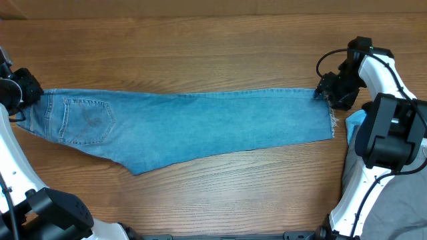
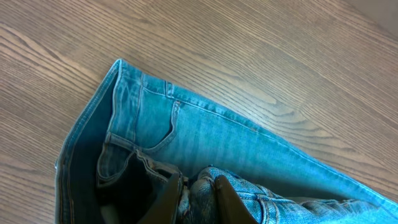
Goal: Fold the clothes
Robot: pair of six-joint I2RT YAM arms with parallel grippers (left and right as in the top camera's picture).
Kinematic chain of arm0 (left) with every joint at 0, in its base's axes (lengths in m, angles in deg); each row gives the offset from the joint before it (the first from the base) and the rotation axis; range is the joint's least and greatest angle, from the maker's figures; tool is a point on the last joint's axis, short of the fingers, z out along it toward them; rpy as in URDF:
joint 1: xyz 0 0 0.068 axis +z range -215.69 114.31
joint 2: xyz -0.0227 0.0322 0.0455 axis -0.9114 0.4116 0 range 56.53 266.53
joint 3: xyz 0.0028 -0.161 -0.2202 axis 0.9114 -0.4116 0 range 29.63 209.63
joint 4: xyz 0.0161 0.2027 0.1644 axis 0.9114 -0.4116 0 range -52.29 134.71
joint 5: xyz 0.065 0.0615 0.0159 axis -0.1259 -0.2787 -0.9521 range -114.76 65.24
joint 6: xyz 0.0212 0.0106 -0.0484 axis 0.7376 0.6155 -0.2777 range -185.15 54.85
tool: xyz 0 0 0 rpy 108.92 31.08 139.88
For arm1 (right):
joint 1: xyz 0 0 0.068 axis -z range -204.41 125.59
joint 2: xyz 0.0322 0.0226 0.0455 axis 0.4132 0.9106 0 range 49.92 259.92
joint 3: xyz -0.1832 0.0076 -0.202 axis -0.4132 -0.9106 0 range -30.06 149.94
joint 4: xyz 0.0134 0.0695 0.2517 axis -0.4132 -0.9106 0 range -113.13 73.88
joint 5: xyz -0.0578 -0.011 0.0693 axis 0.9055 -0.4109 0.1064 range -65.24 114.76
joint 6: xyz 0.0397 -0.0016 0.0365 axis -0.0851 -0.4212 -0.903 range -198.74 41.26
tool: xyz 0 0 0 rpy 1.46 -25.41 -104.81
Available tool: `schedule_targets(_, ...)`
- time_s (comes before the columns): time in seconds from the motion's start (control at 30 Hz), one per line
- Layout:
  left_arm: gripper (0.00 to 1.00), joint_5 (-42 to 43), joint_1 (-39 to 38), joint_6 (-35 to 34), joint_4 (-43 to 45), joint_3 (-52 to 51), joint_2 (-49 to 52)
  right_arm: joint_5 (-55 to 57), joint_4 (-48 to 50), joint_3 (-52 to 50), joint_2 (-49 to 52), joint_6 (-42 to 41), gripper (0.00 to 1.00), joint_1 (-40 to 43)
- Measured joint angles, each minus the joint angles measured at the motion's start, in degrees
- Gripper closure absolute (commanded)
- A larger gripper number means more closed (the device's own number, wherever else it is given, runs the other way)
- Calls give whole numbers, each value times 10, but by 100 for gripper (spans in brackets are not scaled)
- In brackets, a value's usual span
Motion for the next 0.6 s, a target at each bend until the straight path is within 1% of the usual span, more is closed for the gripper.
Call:
schedule_targets(0.03, 96, 2, 0, 0, 0, 0, 0, -3, 1, 0, 0, 0, 62, 1)
schedule_targets(0.1, 95, 2, 0, 0, 0, 0, 0, -11, 1, -2, 0, -3, 78, 1)
schedule_targets(0.2, 95, 3, 0, 0, 0, 0, 0, -20, -13, -4, 0, 1, 92, 1)
schedule_targets(0.23, 95, 4, 0, 0, 0, 0, 0, -23, -17, -4, 0, 0, 94, 1)
schedule_targets(0.27, 95, 4, 0, 0, 0, 0, 0, -25, -24, -3, 0, 0, 96, 2)
schedule_targets(0.43, 96, 4, 0, 0, 0, 0, 0, -30, -61, 17, 0, 0, 96, 8)
schedule_targets(0.6, 96, 4, 0, 0, -2, 0, -3, -31, -77, 42, -10, 0, 96, 9)
